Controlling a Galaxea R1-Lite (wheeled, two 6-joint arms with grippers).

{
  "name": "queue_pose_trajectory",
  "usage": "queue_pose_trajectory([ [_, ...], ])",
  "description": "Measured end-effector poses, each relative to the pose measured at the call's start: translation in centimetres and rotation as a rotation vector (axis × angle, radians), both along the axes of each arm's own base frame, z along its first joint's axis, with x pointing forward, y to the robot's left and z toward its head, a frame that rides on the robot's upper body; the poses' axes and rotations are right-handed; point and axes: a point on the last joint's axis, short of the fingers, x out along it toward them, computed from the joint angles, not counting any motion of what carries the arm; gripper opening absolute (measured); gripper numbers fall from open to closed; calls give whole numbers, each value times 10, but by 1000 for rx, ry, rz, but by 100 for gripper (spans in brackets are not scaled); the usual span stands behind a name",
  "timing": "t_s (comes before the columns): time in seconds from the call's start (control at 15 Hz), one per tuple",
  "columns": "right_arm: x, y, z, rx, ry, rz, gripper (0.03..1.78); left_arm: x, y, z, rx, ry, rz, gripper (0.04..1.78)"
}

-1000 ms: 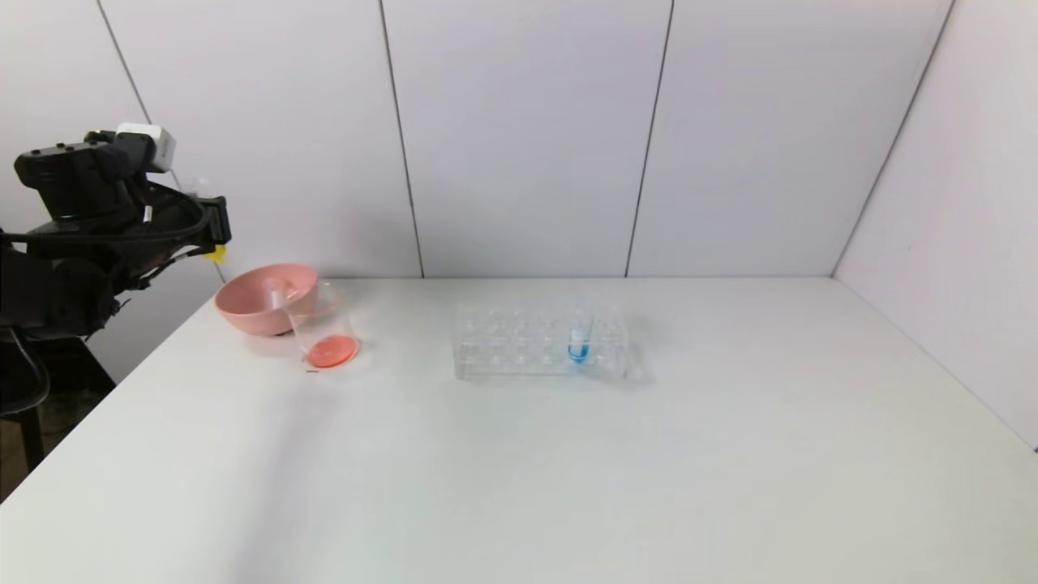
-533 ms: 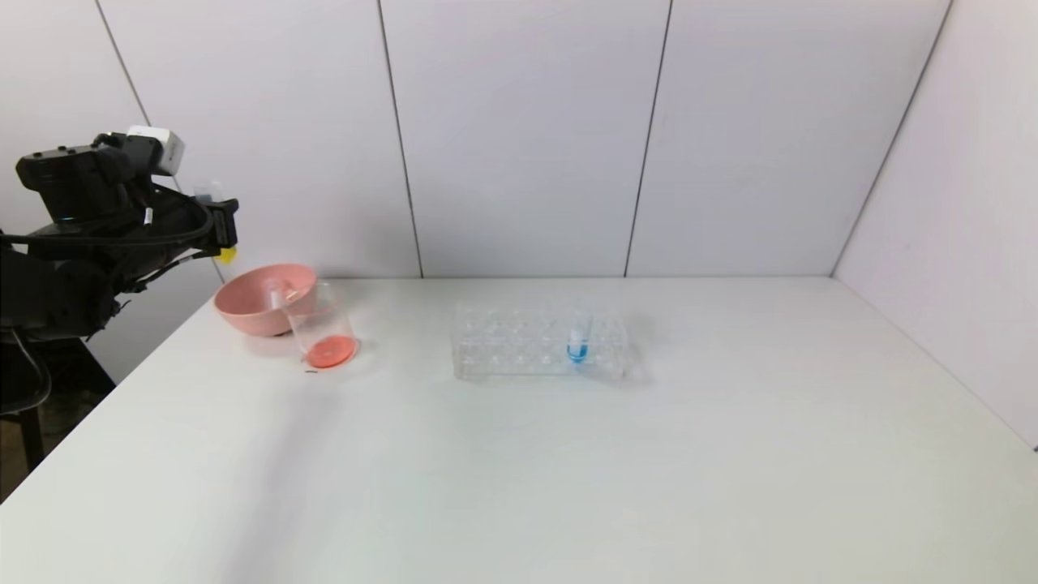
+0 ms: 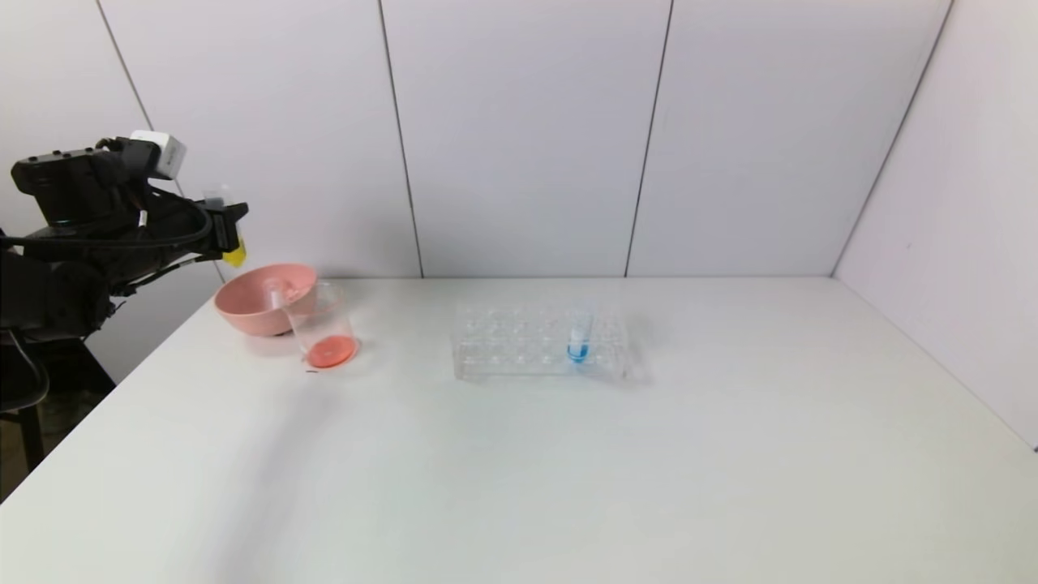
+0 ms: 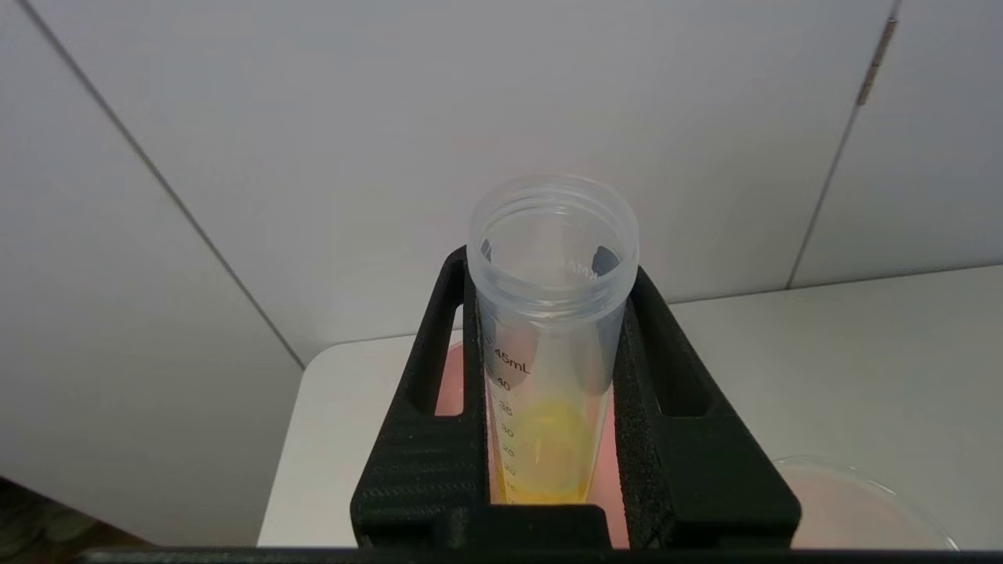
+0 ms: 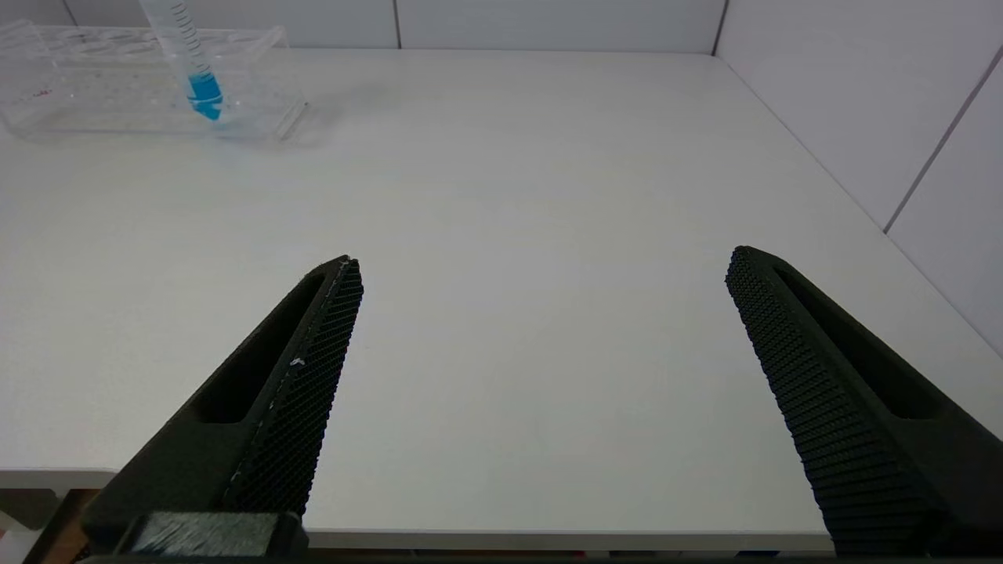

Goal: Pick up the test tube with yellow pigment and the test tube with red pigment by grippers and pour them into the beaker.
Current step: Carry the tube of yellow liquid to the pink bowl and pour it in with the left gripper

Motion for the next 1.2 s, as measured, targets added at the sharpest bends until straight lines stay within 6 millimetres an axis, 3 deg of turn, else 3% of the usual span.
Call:
queue_pose_trajectory([
  [0.6,0,0,0,0,0,0,170,-2,14,0,3,18,-202,46],
  [0.93,0,0,0,0,0,0,170,-3,18,-2,23,19,-203,46],
  [1.2,0,0,0,0,0,0,170,-5,19,-10,148,21,-207,46],
])
